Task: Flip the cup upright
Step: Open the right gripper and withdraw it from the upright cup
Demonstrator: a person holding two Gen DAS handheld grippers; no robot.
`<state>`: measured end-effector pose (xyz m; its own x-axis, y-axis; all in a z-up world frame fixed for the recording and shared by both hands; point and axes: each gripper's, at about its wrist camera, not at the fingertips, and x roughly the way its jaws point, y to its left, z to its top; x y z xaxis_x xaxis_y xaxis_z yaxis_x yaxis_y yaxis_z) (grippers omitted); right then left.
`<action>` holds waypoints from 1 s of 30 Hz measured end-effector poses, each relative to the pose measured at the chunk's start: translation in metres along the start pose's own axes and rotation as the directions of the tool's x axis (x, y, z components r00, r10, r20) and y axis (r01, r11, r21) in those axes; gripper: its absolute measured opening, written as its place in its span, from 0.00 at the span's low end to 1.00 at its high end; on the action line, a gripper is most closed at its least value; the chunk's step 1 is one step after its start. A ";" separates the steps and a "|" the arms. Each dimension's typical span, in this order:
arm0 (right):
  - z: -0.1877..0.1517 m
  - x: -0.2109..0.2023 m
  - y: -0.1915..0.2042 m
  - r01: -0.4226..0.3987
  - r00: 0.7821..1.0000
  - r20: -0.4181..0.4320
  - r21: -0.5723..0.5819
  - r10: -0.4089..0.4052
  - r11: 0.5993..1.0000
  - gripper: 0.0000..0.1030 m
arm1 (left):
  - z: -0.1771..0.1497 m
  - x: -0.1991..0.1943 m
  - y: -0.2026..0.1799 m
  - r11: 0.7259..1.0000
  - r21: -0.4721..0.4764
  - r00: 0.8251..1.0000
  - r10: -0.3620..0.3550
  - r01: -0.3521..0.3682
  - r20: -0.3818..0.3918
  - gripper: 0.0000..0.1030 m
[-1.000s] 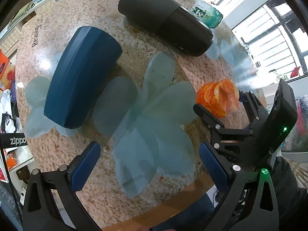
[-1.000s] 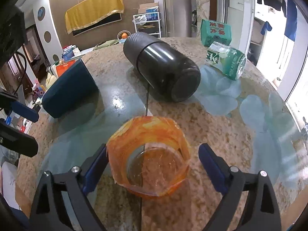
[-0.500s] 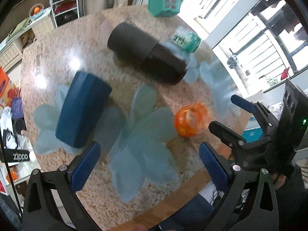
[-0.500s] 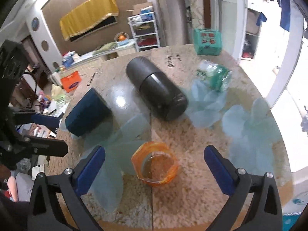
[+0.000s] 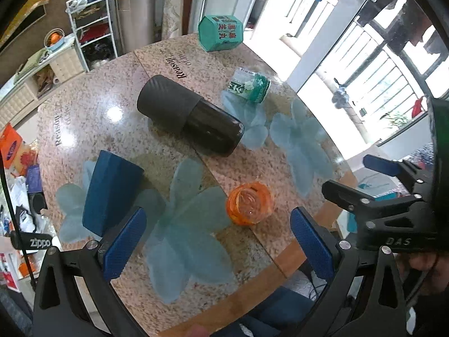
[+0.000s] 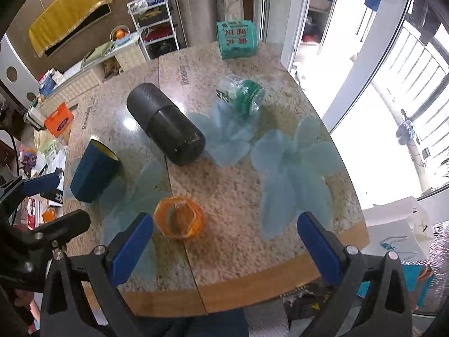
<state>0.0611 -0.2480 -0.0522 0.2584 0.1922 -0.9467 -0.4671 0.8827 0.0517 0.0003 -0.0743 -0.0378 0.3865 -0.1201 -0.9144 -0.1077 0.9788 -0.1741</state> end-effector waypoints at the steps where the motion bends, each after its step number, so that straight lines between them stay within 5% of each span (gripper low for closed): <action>1: 0.001 0.000 -0.001 0.002 1.000 -0.011 -0.010 -0.002 1.000 1.00 | 0.000 0.002 -0.004 1.000 -0.007 1.000 0.012 -0.012 -0.002 1.00; 13: 0.000 0.007 -0.035 -0.054 0.998 -0.041 -0.050 0.052 0.997 1.00 | -0.001 0.019 -0.038 0.990 -0.093 0.994 0.110 -0.111 -0.009 1.00; 30: -0.004 0.007 -0.047 -0.034 0.999 -0.025 -0.114 0.032 0.993 1.00 | -0.011 0.022 -0.057 0.978 -0.149 0.989 0.149 -0.147 0.001 1.00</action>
<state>0.0811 -0.2899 -0.0627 0.2224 0.2093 -0.9522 -0.5692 0.8208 0.0475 0.0047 -0.1342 -0.0525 0.3668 0.0274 -0.9299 -0.2986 0.9501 -0.0898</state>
